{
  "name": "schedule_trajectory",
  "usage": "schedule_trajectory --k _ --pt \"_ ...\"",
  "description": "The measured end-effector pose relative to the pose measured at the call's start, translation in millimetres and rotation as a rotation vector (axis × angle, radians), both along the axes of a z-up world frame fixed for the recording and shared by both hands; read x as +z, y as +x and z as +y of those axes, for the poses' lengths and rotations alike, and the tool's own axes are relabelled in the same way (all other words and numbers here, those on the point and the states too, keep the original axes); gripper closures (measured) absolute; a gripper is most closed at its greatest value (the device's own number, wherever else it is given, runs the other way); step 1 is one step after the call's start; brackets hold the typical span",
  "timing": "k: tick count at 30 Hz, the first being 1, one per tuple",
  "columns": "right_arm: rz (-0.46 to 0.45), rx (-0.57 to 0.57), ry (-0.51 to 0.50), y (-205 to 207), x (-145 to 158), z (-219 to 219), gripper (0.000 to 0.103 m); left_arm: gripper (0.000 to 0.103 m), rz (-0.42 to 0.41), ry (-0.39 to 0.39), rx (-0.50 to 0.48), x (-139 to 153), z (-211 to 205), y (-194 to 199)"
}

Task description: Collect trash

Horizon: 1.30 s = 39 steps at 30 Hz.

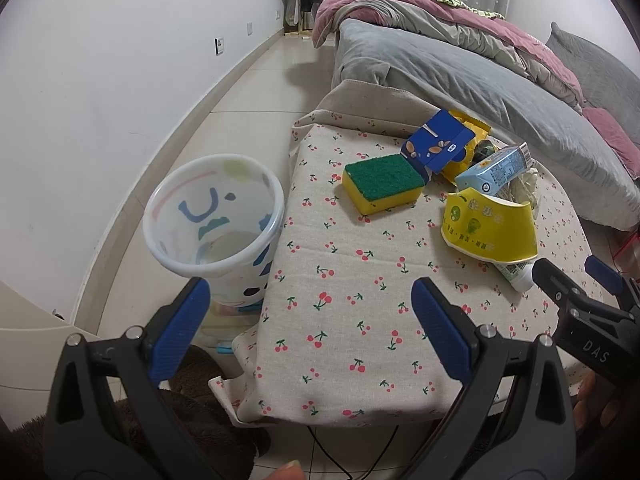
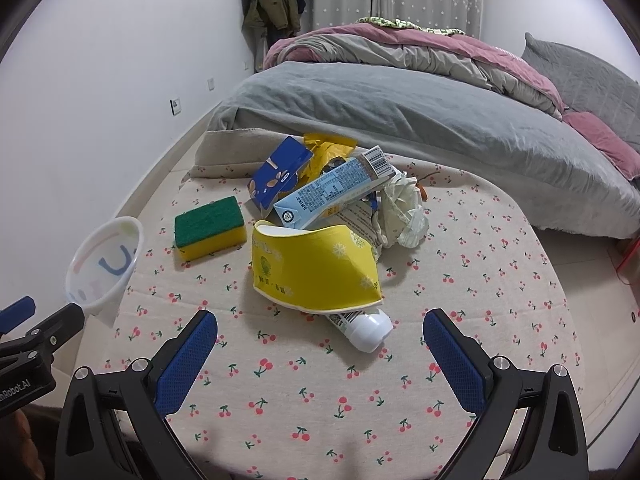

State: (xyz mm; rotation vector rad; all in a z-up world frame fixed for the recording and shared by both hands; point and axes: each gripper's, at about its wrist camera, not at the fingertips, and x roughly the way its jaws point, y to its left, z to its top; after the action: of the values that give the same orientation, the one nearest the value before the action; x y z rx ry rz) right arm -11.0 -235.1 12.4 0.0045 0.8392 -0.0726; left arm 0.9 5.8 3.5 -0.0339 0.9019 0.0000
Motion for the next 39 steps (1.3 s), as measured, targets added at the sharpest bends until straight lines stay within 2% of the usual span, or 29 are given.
schedule_trajectory --k 39 --pt "-0.002 0.0 0.002 -0.9 -0.1 -0.6 0.0 0.003 0.001 0.001 0.001 -0.6 -0.9 -0.9"
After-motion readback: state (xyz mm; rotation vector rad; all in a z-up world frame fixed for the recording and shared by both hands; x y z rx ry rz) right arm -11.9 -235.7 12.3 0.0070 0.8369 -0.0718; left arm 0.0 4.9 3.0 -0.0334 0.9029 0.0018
